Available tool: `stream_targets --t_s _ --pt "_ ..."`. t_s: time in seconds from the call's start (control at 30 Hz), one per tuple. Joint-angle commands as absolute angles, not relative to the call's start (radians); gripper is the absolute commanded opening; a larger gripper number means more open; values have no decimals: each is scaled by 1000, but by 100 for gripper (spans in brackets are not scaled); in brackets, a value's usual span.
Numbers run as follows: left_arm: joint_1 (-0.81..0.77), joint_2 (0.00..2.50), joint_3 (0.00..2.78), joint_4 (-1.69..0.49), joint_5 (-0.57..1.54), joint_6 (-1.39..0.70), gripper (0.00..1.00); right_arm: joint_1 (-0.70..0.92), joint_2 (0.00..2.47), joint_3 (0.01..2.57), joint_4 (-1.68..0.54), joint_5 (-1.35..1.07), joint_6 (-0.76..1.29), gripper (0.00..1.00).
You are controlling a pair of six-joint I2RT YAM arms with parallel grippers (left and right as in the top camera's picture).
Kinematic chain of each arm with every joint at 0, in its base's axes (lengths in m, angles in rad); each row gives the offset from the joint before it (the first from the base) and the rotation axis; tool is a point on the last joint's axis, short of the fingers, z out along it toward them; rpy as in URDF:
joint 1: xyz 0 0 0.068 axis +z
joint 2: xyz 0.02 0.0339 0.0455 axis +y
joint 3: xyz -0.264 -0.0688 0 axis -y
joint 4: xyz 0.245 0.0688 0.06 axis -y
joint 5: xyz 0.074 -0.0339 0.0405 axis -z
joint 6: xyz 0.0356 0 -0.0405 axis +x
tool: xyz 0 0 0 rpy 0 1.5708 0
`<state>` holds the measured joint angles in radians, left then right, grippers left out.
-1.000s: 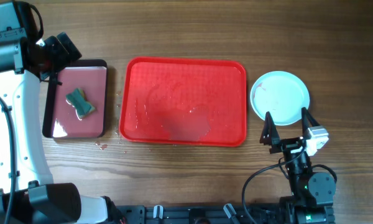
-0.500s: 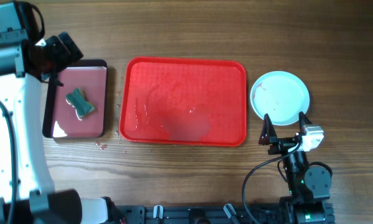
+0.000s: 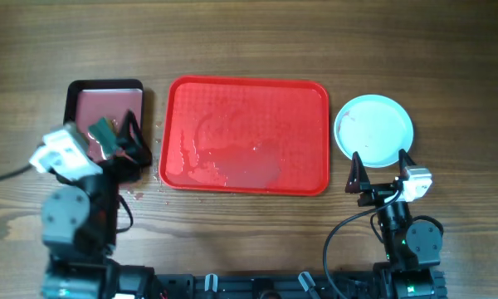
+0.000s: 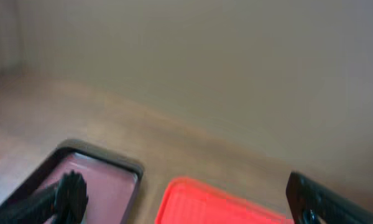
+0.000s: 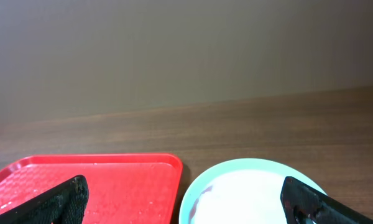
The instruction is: Clean dirty plates on tray and stack at the side
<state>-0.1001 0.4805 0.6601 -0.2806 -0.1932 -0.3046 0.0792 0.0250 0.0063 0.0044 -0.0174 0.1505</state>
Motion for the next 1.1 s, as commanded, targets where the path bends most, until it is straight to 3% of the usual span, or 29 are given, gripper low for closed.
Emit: stream_targets --t_s 0.0,0.17,1.07 --pt "-98 256 373 -125 -172 -343 100 83 24 6 7 0 133 100" --pt "-40 7 123 -77 -166 -397 100 83 24 6 7 0 133 100" --pt "-26 50 6 -61 -116 -390 100 83 24 6 7 0 134 100"
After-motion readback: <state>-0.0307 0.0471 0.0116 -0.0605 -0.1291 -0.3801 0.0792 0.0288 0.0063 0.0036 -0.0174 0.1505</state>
